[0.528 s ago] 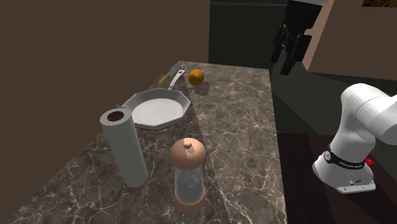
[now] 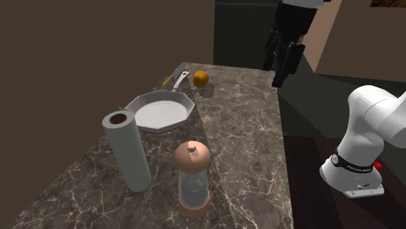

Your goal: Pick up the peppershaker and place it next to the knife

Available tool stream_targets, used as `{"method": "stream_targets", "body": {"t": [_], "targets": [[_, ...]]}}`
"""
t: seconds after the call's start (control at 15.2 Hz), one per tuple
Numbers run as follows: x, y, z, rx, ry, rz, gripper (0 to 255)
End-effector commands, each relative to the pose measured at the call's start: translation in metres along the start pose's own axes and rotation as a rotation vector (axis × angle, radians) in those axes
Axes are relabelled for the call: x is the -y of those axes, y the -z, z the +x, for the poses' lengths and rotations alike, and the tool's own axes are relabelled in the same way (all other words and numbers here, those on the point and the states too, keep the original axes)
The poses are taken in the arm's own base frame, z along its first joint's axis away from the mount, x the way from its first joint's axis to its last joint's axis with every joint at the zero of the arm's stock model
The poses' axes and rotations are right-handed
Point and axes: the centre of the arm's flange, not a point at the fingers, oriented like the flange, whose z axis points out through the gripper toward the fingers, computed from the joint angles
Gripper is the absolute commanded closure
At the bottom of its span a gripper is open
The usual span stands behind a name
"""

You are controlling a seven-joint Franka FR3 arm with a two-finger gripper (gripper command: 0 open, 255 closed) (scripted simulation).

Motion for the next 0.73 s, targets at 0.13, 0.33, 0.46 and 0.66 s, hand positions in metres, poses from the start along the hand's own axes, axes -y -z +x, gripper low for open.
{"method": "stream_targets", "body": {"t": [0.13, 0.33, 0.46, 0.66], "targets": [[0.044, -0.006, 0.034, 0.015, 0.02, -0.026, 0], [0.077, -0.011, 0.061, 0.027, 0.035, -0.046, 0], [0.1, -0.015, 0.079, 0.034, 0.044, -0.059, 0], [0.133, -0.022, 0.105, 0.046, 0.059, -0.079, 0]]}}
